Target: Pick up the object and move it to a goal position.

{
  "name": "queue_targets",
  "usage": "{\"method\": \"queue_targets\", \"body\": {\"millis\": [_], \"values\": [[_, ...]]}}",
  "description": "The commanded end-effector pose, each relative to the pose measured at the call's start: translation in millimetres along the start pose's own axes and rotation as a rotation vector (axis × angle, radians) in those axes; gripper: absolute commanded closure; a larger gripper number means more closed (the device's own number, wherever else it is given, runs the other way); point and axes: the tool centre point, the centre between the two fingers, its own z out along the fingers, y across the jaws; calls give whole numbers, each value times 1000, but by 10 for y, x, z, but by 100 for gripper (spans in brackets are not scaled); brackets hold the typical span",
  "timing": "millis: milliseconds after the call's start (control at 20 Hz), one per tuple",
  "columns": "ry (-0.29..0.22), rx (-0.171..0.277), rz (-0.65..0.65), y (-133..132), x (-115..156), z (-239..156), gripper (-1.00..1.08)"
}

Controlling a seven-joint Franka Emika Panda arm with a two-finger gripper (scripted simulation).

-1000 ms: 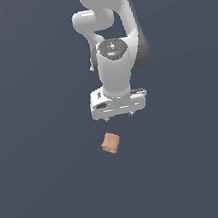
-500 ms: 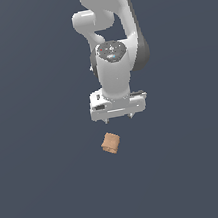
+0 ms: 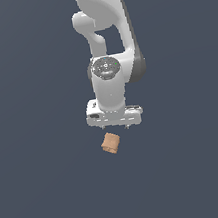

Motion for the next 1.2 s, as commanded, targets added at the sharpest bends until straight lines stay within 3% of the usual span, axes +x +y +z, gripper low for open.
{"method": "queue_targets", "body": {"millis": [0,500,1150], "values": [[-2,-1,70,65,67,113,-92],[-3,-7,258,248,233,424,-92],[-4,-9,285,280,249,620,-92]]}}
